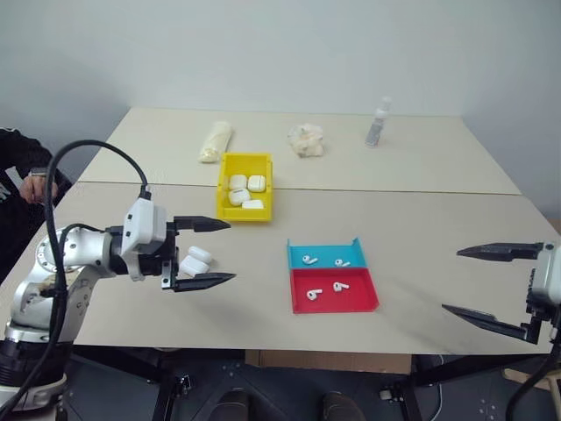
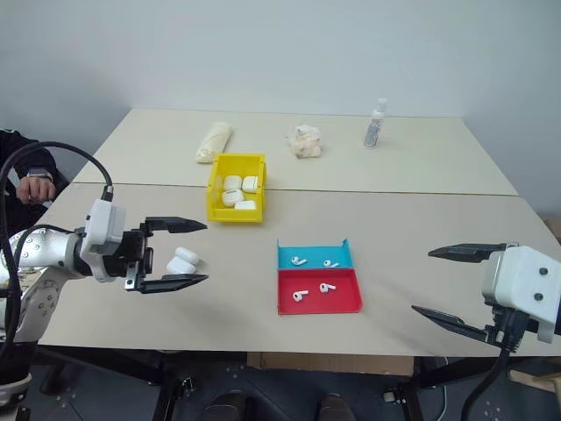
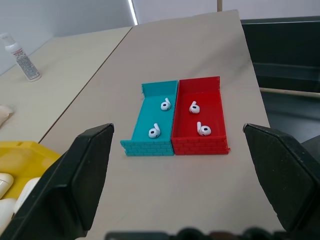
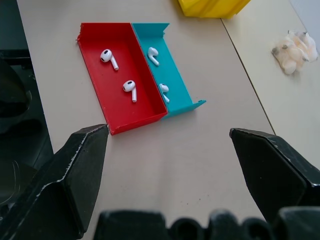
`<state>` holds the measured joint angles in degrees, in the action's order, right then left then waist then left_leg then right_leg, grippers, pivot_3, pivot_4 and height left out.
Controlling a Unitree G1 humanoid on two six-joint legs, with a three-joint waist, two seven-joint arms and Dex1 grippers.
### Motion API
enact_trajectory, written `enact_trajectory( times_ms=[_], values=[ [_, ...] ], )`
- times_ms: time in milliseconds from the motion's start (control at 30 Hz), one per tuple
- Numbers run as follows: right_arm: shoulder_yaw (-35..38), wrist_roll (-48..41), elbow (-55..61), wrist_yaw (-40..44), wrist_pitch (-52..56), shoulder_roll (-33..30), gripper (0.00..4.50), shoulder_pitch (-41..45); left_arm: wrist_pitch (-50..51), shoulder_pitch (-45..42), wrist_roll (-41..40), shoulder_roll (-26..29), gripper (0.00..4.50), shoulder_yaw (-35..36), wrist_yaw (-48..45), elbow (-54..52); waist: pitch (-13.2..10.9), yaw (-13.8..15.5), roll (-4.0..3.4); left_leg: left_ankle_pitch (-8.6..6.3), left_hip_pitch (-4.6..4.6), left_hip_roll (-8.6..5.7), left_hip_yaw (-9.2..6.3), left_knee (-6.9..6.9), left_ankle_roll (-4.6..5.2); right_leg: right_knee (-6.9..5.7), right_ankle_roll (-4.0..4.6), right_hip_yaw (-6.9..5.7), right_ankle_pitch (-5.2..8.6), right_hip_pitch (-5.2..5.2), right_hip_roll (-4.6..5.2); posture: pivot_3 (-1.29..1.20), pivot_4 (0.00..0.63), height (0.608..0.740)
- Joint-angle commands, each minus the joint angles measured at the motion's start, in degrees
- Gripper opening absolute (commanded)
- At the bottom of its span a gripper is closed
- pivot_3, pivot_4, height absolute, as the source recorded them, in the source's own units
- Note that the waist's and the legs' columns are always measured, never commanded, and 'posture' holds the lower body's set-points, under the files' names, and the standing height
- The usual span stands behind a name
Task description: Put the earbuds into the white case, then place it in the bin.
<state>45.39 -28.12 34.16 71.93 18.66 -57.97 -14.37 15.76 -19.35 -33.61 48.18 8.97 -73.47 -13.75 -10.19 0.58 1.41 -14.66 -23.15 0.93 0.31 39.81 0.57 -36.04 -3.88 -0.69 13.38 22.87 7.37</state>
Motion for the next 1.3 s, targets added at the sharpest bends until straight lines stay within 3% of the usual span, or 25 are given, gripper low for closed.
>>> enact_trajectory(
  times_ms=[33, 300, 367, 533, 600, 700, 800, 1033, 1133, 1300],
  values=[
    [-0.1, 0.0, -0.3, -0.6, -1.6, -0.9, 4.47, 1.5, 1.1, -0.5, -0.9, 0.9, 4.50, 2.2, 2.1, -2.2, 0.0, 0.0, 0.00, 0.00, 0.00, 0.00, 0.00, 0.00, 0.00, 0.00, 0.00, 0.00, 0.00, 0.00, 0.00, 0.00, 0.150, 0.740],
    [-1.7, 0.5, -0.8, -0.8, -1.6, -0.8, 4.47, 2.4, 4.5, 1.0, 0.9, 2.8, 4.50, 3.0, 8.3, -7.0, 0.0, 0.0, 0.00, 0.00, -0.01, 0.00, 0.00, -0.01, 0.00, 0.01, 0.00, 0.00, 0.00, 0.00, 0.00, 0.00, 0.150, 0.740],
    [-1.9, 0.5, -0.4, -1.0, -1.5, -0.3, 4.47, 1.9, 5.8, 1.8, 6.1, 4.2, 4.50, 2.9, 14.0, -10.3, 0.0, 0.0, 0.00, 0.00, 0.01, 0.00, -0.01, 0.00, 0.00, 0.01, 0.00, 0.00, 0.00, -0.02, 0.00, 0.00, 0.150, 0.740],
    [-2.1, 0.5, 0.0, -1.8, -0.6, -0.3, 4.47, 1.6, 19.0, 0.4, 6.6, 6.5, 4.50, 5.3, 26.1, -19.7, 0.0, 0.0, 0.00, 0.00, 0.02, 0.00, -0.03, -0.01, 0.00, 0.00, -0.01, 0.00, 0.00, -0.04, 0.00, 0.00, 0.150, 0.740],
    [-1.5, -0.4, 0.8, -1.6, 0.2, 0.0, 4.47, 0.8, 29.9, -3.2, 5.2, 8.2, 4.50, 5.0, 31.6, -23.6, 0.0, 0.1, 0.02, 0.00, 0.00, 0.00, -0.06, 0.00, 0.00, 0.00, -0.01, -0.02, 0.00, -0.03, 0.00, 0.00, 0.150, 0.740],
    [-1.6, 0.1, 1.3, -1.8, 0.5, 0.6, 4.47, -0.8, 55.9, -14.6, 3.4, 13.2, 4.50, -2.0, 38.0, -27.5, 0.0, 0.2, 0.09, 0.00, -0.01, -0.02, -0.11, 0.01, -0.01, 0.00, -0.03, -0.07, 0.01, -0.05, 0.00, 0.00, 0.150, 0.740],
    [-4.1, 0.3, 1.2, -2.7, 0.7, 0.7, 4.47, -0.9, 73.7, -27.7, 1.0, 17.9, 4.50, -11.3, 39.4, -29.0, 0.0, 0.0, 0.15, -0.01, 0.19, -0.05, -0.12, 0.00, -0.01, 0.00, -0.11, -0.02, 0.05, -0.30, 0.00, 0.00, 0.150, 0.740],
    [-10.7, 1.4, -2.1, -5.0, 0.9, -1.0, 4.47, 3.7, 76.7, -39.5, -4.4, 27.1, 4.50, -27.5, 40.8, -15.5, -0.1, -1.2, 0.16, -0.01, 0.43, -0.03, -0.11, -0.19, -0.02, -0.10, -0.04, 0.03, 0.21, -0.35, -0.03, 0.00, 0.150, 0.740],
    [-11.1, 0.3, -2.2, -6.1, 2.1, -0.6, 4.47, 4.5, 76.7, -39.5, -9.3, 27.2, 4.50, -30.6, 39.6, -10.7, -0.1, -1.1, 0.16, -0.02, 0.38, -0.03, -0.08, -0.18, -0.02, -0.05, -0.05, 0.04, 0.21, -0.34, -0.03, 0.00, 0.150, 0.740],
    [-11.3, 0.9, -0.4, -7.0, 3.2, 0.1, 4.47, 2.6, 76.7, -41.6, -10.2, 24.5, 4.50, -34.4, 40.7, -3.7, -0.2, -0.3, 0.33, -0.02, 0.10, -0.04, -0.09, -0.08, -0.02, -0.07, -0.04, 0.01, 0.20, -0.15, -0.03, 0.00, 0.150, 0.740]
  ],
)
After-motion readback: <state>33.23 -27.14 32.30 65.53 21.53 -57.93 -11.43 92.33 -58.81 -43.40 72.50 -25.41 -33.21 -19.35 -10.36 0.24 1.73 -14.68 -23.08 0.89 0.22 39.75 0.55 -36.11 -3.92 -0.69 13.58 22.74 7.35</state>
